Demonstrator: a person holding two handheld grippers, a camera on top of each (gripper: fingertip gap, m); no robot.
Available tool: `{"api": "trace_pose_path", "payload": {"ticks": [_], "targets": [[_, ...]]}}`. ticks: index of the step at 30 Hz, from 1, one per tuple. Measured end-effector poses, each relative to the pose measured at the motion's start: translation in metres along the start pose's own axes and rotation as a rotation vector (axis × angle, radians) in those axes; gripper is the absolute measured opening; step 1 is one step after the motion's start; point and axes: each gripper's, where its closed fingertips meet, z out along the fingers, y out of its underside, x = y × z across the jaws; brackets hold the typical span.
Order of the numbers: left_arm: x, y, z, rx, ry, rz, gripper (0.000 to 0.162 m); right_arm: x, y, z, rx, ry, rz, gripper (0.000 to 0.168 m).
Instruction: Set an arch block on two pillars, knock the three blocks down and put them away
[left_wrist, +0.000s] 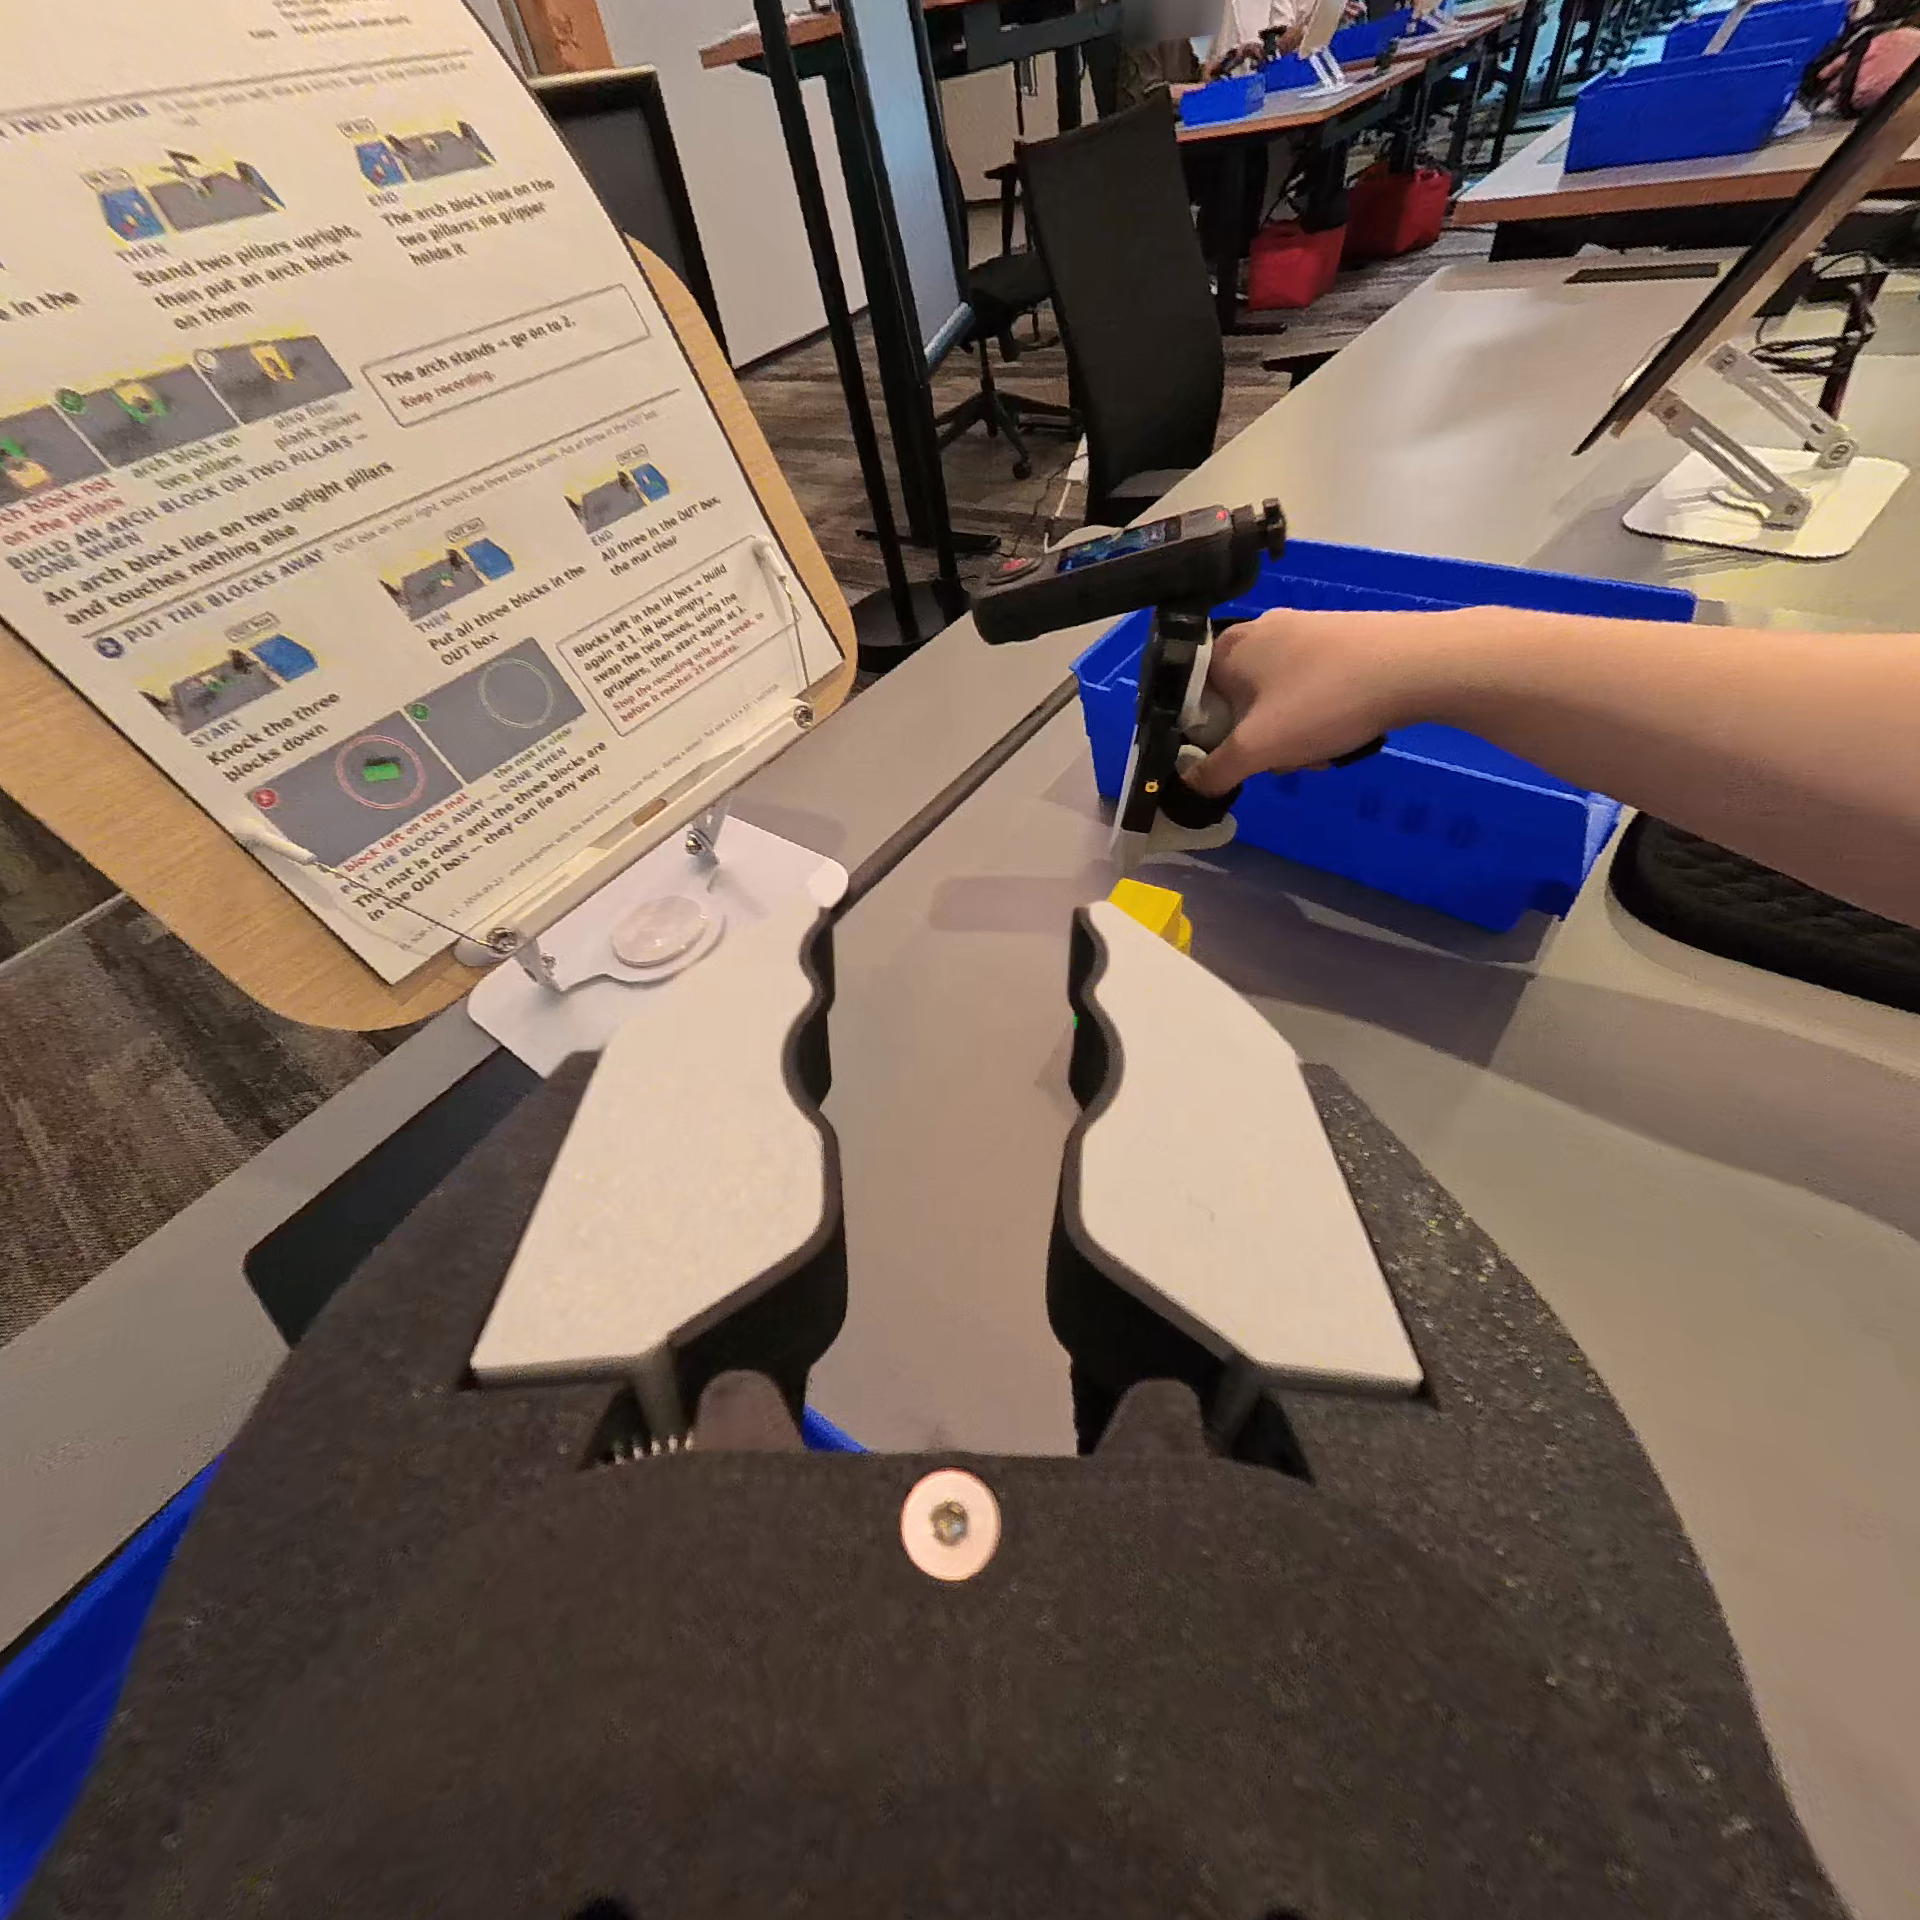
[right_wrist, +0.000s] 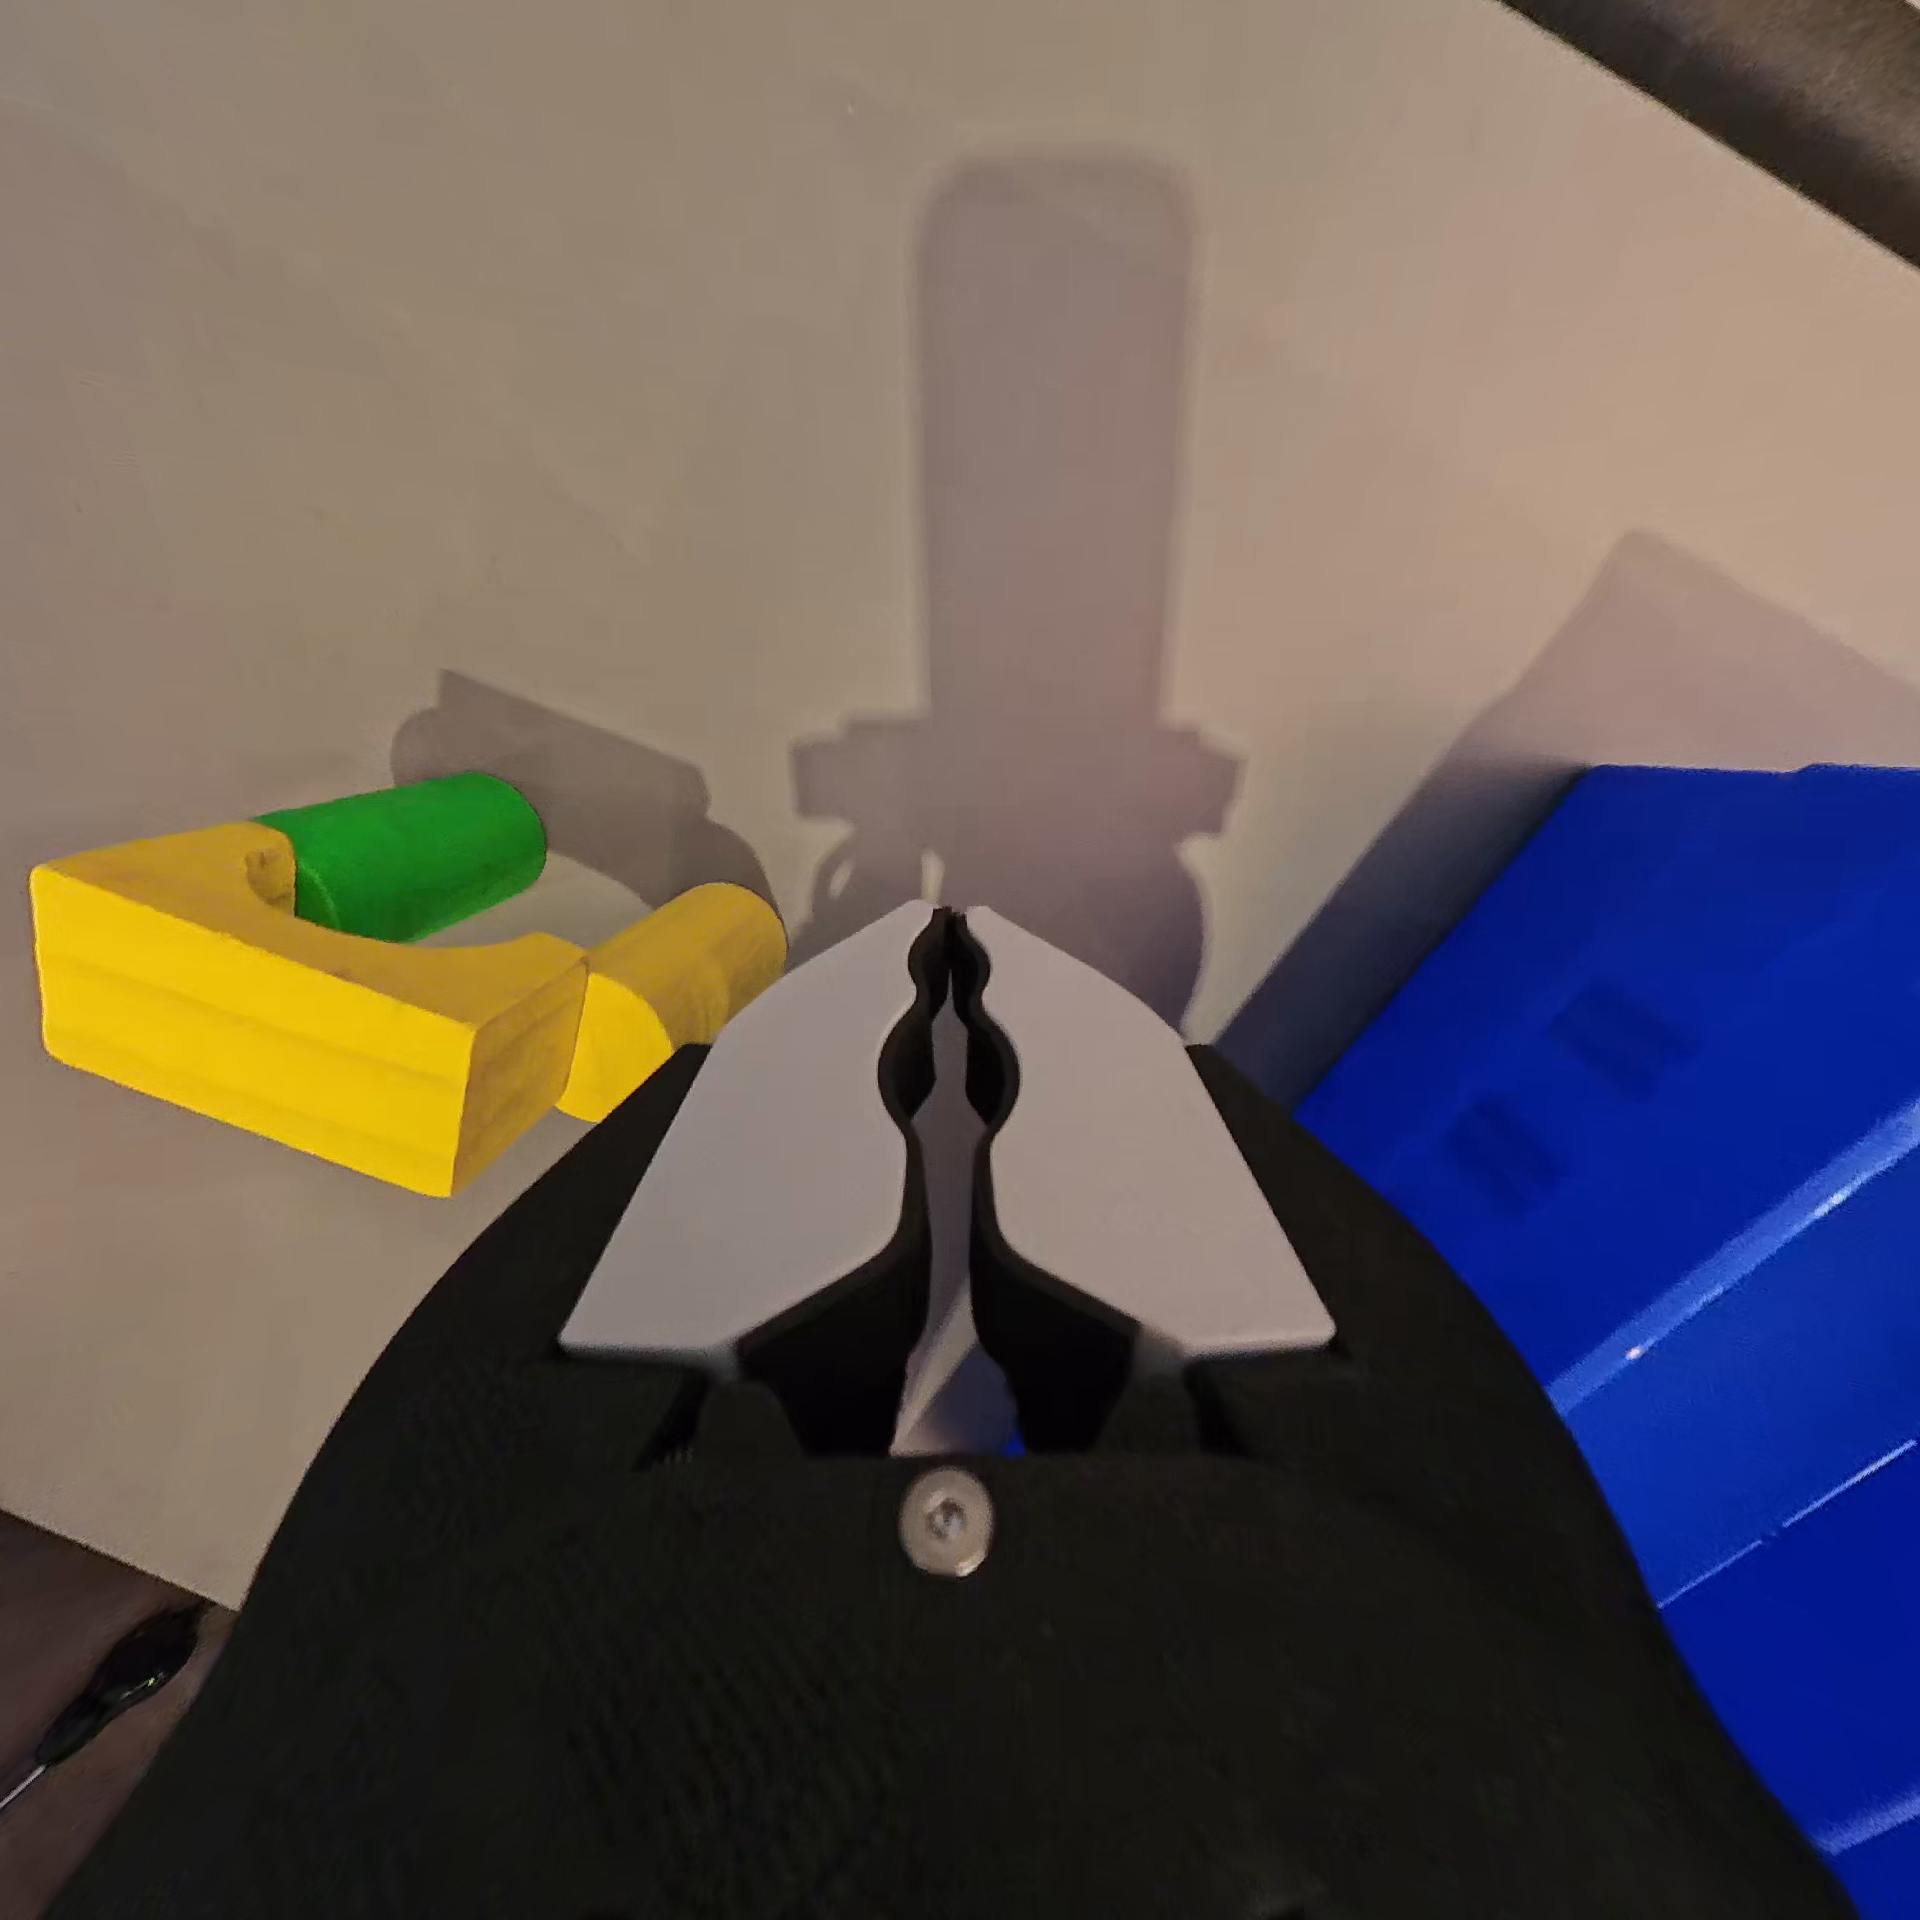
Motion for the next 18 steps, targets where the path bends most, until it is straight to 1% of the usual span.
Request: {"api": "trace_pose_path", "payload": {"ticks": [7,13,15,18], "targets": [[0.004,0.007,0.006,-0.052,-0.011,0.044,0.045,0.008,0.009,0.003,-0.041,0.042,0.024,0.001],[0.002,0.008,0.004,-0.066,-0.021,0.058,0.045,0.006,0.016,0.011,-0.075,0.037,0.029,0.001],[0.001,0.008,0.004,-0.067,-0.021,0.057,0.045,-0.005,0.015,0.016,-0.081,0.011,0.02,0.001],[0.0,0.008,0.002,-0.064,-0.028,0.057,0.044,-0.058,0.007,0.025,-0.082,-0.083,-0.057,0.001]]}}
